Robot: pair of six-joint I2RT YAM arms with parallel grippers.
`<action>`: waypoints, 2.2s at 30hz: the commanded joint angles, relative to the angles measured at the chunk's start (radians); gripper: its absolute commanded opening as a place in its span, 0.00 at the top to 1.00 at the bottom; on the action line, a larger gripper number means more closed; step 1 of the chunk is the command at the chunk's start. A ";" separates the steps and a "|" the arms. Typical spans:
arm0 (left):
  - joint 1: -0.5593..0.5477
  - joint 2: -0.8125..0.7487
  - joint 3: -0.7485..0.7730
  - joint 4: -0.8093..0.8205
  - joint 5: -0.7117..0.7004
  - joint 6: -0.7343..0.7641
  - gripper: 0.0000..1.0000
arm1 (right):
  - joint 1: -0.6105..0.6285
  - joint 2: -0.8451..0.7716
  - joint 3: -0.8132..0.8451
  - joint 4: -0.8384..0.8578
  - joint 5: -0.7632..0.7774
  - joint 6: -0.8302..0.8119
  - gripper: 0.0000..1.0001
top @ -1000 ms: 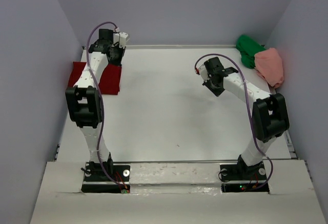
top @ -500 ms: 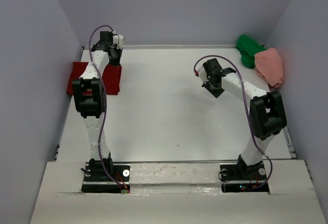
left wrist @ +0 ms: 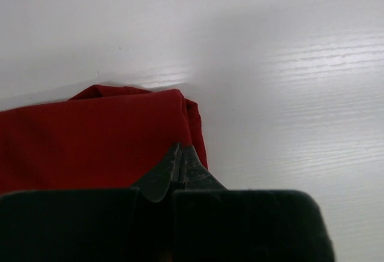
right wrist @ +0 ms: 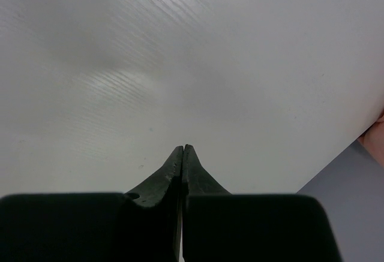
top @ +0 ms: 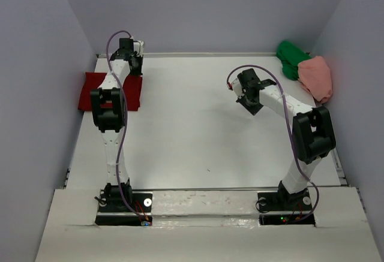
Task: Fold and stack the t-shirts
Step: Put the neatly folded tshirt into the corner of the board with the left arm
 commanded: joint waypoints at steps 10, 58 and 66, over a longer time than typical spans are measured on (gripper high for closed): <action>0.027 0.139 0.086 -0.083 0.032 -0.021 1.00 | -0.006 -0.008 0.013 -0.046 -0.018 0.024 1.00; -0.020 -1.225 -1.449 0.663 0.383 0.100 0.01 | -0.129 -0.353 -0.386 0.287 0.016 0.241 0.33; -0.020 -1.215 -1.480 0.589 0.486 0.154 0.01 | -0.281 -0.433 -0.393 0.265 -0.206 0.230 0.34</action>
